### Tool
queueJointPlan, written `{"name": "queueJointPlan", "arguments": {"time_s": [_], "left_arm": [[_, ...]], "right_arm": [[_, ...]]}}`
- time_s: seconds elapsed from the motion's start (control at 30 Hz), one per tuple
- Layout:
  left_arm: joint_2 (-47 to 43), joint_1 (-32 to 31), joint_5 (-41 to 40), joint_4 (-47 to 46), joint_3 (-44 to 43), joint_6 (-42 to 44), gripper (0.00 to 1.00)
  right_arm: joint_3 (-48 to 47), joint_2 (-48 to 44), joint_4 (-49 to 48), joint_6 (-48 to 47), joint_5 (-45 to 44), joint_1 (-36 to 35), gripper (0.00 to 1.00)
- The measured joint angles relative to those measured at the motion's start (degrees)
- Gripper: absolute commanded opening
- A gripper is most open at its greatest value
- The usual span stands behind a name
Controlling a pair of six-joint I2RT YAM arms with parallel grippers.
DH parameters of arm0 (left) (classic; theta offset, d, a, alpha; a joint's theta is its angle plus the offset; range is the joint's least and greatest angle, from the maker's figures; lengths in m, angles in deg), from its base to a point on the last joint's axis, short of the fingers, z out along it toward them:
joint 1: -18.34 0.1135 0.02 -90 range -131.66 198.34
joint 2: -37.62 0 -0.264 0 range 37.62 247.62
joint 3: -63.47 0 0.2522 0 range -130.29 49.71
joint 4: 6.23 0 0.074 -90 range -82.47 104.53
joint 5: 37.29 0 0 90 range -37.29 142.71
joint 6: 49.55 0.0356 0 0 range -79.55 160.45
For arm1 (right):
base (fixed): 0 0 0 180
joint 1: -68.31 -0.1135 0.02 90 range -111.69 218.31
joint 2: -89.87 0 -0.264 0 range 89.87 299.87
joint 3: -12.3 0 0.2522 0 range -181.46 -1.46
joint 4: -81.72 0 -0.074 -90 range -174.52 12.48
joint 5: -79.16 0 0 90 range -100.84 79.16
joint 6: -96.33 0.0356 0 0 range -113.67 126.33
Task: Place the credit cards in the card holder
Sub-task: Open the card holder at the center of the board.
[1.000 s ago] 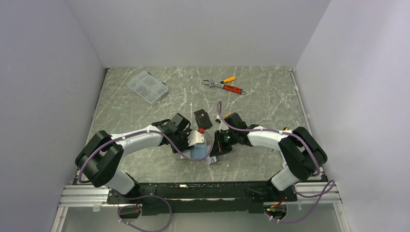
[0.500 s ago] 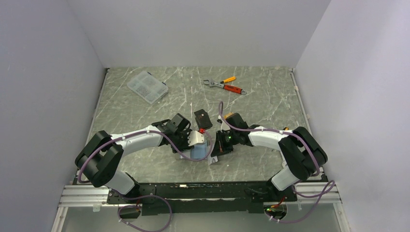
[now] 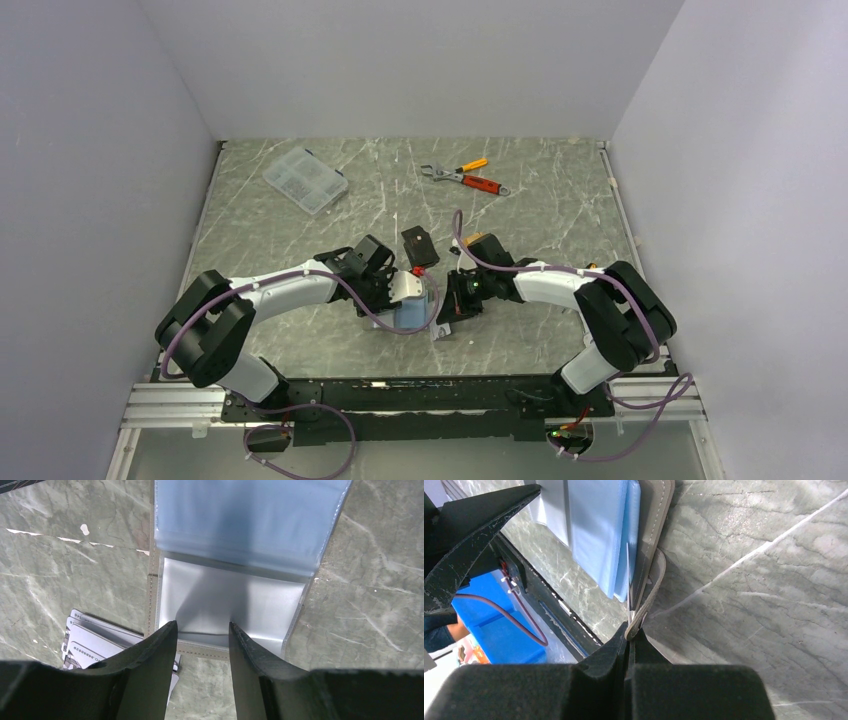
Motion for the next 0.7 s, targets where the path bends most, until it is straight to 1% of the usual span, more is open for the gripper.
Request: {"name": "queueJointPlan", "arguments": {"time_s": [0.3, 0.53, 0.7], "left_arm": [[0.00, -0.04, 0.00, 0.00, 0.00, 0.02, 0.47], [0.00, -0.07, 0.00, 0.02, 0.00, 0.15, 0.46], [0.00, -0.07, 0.00, 0.00, 0.00, 0.26, 0.46]], "right_arm": [[-0.02, -0.20, 0.37, -0.20, -0.42, -0.59, 0.00], [-0.57, -2.82, 3.13, -1.05, -2.03, -0.59, 0.00], [-1.75, -2.97, 3.10, -1.05, -2.10, -0.59, 0.00]]}}
